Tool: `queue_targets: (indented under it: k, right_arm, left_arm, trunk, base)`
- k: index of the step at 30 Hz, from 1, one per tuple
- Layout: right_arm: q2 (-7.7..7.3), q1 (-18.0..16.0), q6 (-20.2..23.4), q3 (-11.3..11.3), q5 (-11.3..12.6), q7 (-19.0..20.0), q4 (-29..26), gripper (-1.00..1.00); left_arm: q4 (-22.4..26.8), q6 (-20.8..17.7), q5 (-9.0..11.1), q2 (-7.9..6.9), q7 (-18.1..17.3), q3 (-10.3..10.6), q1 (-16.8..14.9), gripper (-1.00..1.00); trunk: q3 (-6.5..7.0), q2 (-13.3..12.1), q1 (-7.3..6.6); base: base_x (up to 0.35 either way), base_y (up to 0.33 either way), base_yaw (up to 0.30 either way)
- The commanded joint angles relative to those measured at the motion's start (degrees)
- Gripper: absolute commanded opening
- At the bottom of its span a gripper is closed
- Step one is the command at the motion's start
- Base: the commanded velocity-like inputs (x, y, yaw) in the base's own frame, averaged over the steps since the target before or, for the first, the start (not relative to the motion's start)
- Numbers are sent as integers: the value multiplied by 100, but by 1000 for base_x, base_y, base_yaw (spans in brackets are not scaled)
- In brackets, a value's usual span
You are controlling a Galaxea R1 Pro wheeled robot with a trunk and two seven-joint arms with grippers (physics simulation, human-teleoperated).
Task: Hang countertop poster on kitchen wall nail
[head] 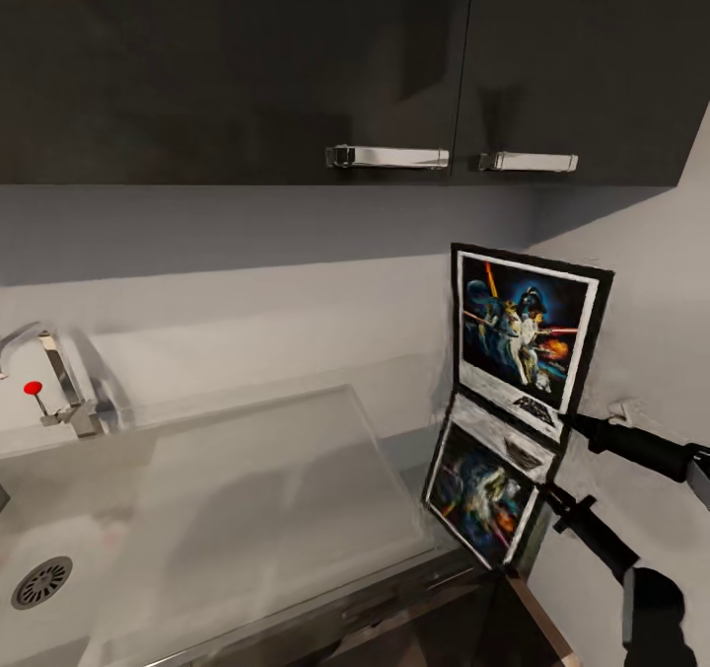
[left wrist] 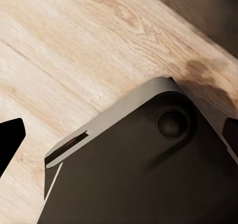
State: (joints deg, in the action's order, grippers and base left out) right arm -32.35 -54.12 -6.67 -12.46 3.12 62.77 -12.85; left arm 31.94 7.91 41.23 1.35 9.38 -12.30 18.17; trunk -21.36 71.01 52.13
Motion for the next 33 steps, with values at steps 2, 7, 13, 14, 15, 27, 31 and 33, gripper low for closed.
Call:
queue_targets:
  k: [2,7,13,14,15,27,31,33]
  right_arm:
    - [-3,-7,-30,16,35,34,5,-100]
    - [-7,-11,-47,10,45,643,2,-100]
    - [-2,-9,-70,2,48,869,-5,-100]
    - [-4,-9,-74,2,51,882,-6,-100]
    - [-3,-8,-76,1,53,890,-6,-100]
    - [-8,33,-51,-42,108,967,-428,-100]
    - [-8,35,-46,-45,103,1190,-429,-100]
    - [-8,34,-32,-45,102,1233,-429,-100]
  left_arm:
    - [14,9,60,0,9,0,3,100]
    - [14,9,62,-1,4,0,3,100]
    - [14,9,61,-1,3,0,3,100]
    - [14,9,61,2,3,0,3,100]
    - [14,9,61,3,3,0,3,100]
    - [5,9,60,6,11,0,3,100]
    - [8,9,60,6,11,0,3,100]
    - [8,9,60,6,11,0,3,100]
  trunk:
    - [-6,4,1]
    - [-6,4,1]
    - [-6,4,1]
    - [-6,4,1]
    - [-6,4,1]
    - [-6,4,1]
    - [-6,4,1]
    - [-6,4,1]
  base:
    - [0,0,0]
    - [0,0,0]
    - [0,0,0]
    - [0,0,0]
    - [0,0,0]
    - [-162,19,0]
    - [-326,82,0]
    - [-326,86,0]
